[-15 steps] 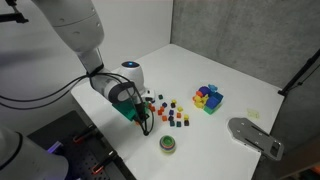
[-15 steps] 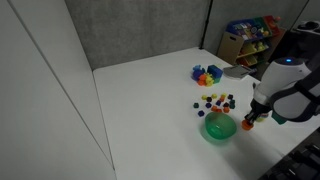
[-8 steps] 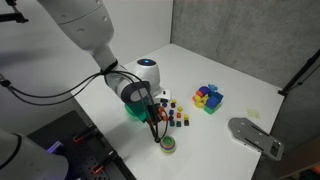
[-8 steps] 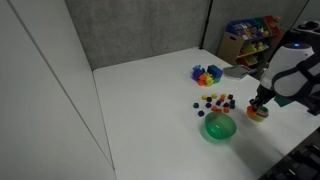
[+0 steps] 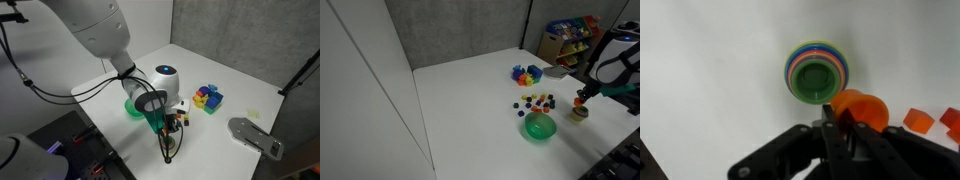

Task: Pick up the orange bowl and stack it into the stacked bowls on the right

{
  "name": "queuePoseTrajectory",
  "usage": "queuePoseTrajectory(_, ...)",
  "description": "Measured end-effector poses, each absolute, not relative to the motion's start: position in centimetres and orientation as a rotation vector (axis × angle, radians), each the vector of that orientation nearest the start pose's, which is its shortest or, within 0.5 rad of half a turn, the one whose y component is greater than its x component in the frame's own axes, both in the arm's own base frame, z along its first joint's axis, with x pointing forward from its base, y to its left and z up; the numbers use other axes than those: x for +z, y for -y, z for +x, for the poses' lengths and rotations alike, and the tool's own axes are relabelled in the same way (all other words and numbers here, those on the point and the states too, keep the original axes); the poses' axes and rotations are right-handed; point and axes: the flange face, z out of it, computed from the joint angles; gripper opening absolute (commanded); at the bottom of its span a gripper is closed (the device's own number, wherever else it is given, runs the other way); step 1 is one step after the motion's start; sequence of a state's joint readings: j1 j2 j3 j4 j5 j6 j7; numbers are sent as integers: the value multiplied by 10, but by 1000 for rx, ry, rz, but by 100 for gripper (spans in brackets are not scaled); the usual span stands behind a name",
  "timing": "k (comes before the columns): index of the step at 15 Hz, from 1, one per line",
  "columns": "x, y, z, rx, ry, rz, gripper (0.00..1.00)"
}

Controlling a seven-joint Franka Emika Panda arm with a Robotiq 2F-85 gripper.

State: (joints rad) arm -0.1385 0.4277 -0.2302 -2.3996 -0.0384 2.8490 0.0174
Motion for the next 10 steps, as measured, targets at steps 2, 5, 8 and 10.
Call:
queuePoseTrajectory(2,142,200,457,-8,-593,-3192,4)
queuePoseTrajectory(5,136,222,449,19,-679,-3152,4)
queuePoseTrajectory(8,132,240,441,45,-735,-3110,4)
queuePoseTrajectory(10,131,248,437,59,-753,-3080,4)
